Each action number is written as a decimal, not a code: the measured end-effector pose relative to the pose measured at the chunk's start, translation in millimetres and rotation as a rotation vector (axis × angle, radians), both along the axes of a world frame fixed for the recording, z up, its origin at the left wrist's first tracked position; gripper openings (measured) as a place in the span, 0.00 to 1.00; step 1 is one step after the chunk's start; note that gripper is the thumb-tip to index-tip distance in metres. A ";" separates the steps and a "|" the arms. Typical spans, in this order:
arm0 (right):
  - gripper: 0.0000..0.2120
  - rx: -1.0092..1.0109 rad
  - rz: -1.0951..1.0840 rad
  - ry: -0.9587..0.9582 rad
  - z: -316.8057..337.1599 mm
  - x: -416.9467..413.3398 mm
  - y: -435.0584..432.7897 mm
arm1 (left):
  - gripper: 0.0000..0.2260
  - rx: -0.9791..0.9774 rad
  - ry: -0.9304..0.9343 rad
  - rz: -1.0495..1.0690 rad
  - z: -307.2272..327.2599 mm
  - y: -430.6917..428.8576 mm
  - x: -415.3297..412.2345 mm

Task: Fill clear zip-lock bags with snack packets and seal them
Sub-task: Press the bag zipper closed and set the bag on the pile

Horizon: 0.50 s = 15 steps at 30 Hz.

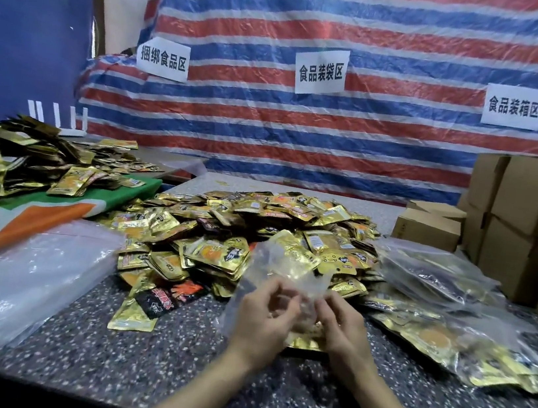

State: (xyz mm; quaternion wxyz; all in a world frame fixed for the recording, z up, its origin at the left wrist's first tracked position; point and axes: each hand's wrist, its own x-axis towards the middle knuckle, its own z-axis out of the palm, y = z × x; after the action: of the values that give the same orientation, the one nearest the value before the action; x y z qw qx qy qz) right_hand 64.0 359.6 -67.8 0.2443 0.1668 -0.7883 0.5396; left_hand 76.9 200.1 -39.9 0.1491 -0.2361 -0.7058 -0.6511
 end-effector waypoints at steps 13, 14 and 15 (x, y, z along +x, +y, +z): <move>0.19 0.067 0.021 -0.037 -1.5 0.9 0.2 | 0.11 0.127 -0.286 -0.282 -18.0 -1.3 -5.3; 0.20 0.068 0.011 -0.034 -0.9 1.6 -0.2 | 0.12 0.128 -0.296 -0.286 -17.5 -1.2 -4.4; 0.20 0.060 -0.005 -0.028 -0.4 2.3 -0.5 | 0.11 0.130 -0.302 -0.277 -17.1 -1.5 -4.2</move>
State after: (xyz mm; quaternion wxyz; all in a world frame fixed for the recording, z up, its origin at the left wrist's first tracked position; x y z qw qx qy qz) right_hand 66.2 359.1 -68.3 0.2298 0.1644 -0.8078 0.5174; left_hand 72.8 198.6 -57.1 -0.0345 -0.2206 -0.6375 -0.7374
